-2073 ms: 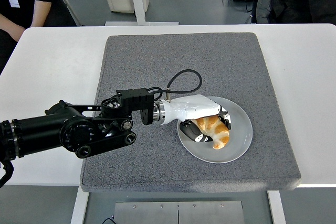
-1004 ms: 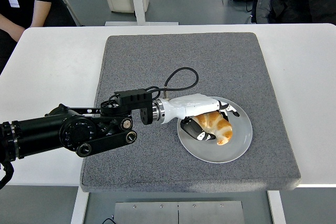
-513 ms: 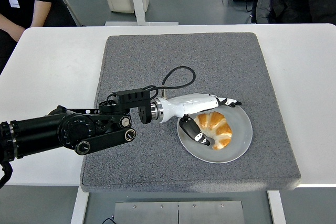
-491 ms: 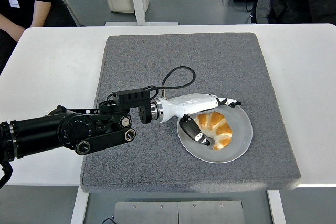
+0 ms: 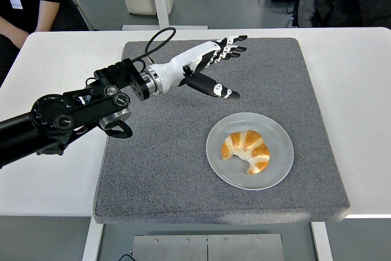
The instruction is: Place the bread on the plate
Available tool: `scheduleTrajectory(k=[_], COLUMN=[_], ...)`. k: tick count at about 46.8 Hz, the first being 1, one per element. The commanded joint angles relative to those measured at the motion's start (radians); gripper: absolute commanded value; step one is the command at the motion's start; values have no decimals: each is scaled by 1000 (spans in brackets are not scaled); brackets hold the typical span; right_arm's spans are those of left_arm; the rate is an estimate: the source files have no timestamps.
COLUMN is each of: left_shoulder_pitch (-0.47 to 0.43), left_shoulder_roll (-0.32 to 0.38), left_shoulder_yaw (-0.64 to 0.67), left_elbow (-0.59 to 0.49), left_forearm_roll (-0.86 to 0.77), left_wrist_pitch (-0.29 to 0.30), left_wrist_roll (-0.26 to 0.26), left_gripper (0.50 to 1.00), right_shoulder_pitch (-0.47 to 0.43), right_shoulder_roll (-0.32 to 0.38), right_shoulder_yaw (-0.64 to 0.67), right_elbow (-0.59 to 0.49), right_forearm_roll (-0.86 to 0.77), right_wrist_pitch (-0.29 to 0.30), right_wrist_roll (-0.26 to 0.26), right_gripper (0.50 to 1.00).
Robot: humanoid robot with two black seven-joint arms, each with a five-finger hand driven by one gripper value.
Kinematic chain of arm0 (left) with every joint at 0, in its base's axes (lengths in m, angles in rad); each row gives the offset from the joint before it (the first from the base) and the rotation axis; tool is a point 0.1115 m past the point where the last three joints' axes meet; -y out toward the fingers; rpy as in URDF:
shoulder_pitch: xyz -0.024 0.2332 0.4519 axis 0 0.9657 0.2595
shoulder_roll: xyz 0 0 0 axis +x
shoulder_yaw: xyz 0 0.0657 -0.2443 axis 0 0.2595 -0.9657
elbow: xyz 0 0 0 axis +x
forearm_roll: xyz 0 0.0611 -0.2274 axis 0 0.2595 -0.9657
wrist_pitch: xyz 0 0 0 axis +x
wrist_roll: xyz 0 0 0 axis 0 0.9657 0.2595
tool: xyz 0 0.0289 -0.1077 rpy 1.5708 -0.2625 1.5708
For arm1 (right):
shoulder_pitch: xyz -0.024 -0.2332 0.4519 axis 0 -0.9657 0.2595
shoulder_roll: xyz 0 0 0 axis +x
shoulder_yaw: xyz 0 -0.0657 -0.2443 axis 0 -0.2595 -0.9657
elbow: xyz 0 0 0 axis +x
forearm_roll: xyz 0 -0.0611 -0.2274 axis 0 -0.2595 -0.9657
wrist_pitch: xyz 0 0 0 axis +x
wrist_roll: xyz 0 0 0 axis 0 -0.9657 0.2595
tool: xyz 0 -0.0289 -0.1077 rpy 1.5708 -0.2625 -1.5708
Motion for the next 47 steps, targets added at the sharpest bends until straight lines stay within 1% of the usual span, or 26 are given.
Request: scheduleTrajectory(k=[1, 11, 18, 21, 26, 29, 34, 38, 43, 47], left_shoulder_pitch=[8, 69, 103, 120, 134, 137, 138, 140, 140, 157], left_shoulder_roll=[7, 16, 12, 7, 1, -13, -45, -53, -56, -61], left_shoulder_yaw=[-65, -203, -260, -281, -327, -340, -343, -343, -343, -343], left_elbow=[14, 62, 100, 124, 164, 198, 256, 289, 301, 307], left_forearm_roll=[-28, -142, -192, -212, -246, -261, -304, -349, -396, -418], left_wrist_pitch=[1, 9, 9, 9, 15, 23, 34, 40, 51, 51], left_wrist_roll=[2, -1, -10, -19, -53, -65, -66, -72, -90, -118], left_gripper=[971, 971, 971, 971, 971, 971, 971, 971, 971, 971], right_shoulder_pitch=[0, 0, 0, 0, 0, 0, 0, 0, 0, 0], right_shoulder_roll=[0, 0, 0, 0, 0, 0, 0, 0, 0, 0], right_shoulder_yaw=[0, 1, 1, 1, 1, 1, 1, 1, 1, 1], right_elbow=[3, 6, 6, 6, 6, 7, 7, 7, 7, 7], right_forearm_roll=[0, 0, 0, 0, 0, 0, 0, 0, 0, 0], right_wrist_pitch=[1, 1, 1, 1, 1, 1, 1, 1, 1, 1], right_wrist_roll=[0, 0, 0, 0, 0, 0, 0, 0, 0, 0], right_gripper=[1000, 1000, 1000, 1000, 1000, 1000, 1000, 1000, 1000, 1000])
